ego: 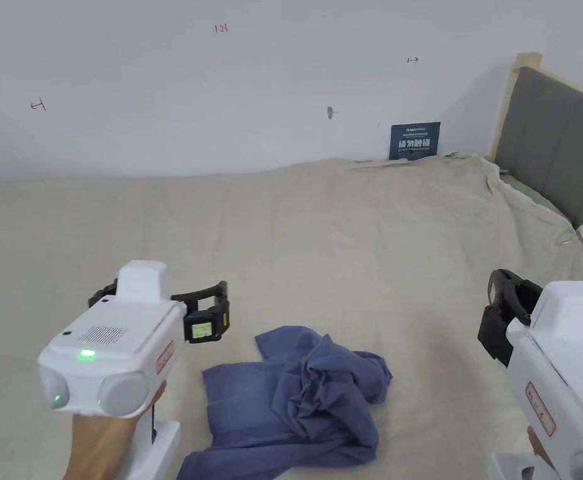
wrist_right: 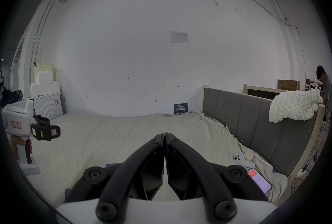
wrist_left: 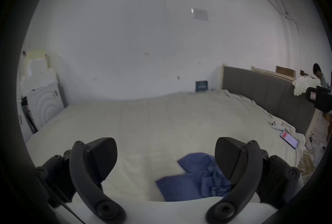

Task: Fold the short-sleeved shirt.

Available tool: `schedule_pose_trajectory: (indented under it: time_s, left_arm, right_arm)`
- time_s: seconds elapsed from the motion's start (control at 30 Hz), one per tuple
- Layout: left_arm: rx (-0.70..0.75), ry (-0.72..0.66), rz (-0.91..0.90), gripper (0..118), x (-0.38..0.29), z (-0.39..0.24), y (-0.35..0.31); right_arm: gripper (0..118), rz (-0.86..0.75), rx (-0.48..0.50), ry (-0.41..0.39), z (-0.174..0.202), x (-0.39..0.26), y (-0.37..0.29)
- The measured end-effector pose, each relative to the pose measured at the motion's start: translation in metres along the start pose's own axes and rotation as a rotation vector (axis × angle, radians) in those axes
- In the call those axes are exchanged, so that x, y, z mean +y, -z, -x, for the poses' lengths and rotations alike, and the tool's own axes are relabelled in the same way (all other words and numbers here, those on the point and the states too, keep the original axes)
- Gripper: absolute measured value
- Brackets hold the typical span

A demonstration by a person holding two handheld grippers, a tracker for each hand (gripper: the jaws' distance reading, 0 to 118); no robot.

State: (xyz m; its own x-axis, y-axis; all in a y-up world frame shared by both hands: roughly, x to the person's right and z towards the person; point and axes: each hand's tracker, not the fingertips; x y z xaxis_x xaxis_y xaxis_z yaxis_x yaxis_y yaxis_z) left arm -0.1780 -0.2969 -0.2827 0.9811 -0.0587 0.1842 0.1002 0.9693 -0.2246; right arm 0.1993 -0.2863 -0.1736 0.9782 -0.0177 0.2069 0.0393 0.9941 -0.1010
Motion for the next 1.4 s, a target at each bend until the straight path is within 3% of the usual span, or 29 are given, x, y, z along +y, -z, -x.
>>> schedule_pose_trajectory:
  time_s: [0.03,0.23,0.33,0.4,0.93,1.27,1.37,1.4]
  left_arm:
    - [0.02,-0.002,-0.045,106,-0.005,0.004,-0.008]
    - [0.129,-0.038,-0.126,58,-0.03,0.016,-0.03]
    - [0.165,-0.041,-0.15,15,-0.039,0.018,-0.036]
    - [0.177,-0.045,-0.153,2,-0.043,0.02,-0.039]
    - [0.104,-0.064,-0.077,0,-0.042,0.022,-0.033]
    - [-0.036,-0.174,0.492,0,-0.078,0.025,0.02]
    - [-0.049,-0.167,0.588,0,-0.105,0.019,0.024]
    - [-0.059,-0.192,0.615,5,-0.115,0.018,0.024]
  right_arm:
    - [1,-0.001,0.0,-0.001,0.001,-0.001,0.0]
    - [1,-0.007,0.01,-0.004,0.006,-0.005,-0.003]
    - [1,-0.01,0.012,-0.01,0.008,-0.006,-0.005]
    - [1,-0.011,0.015,-0.013,0.009,-0.007,-0.005]
    - [1,-0.003,0.023,-0.018,0.014,-0.009,-0.005]
    - [1,0.017,0.024,-0.013,0.017,-0.012,-0.003]
    - [1,0.029,0.025,-0.012,0.017,-0.016,-0.001]
    - [1,0.037,0.028,-0.012,0.017,-0.017,0.0]
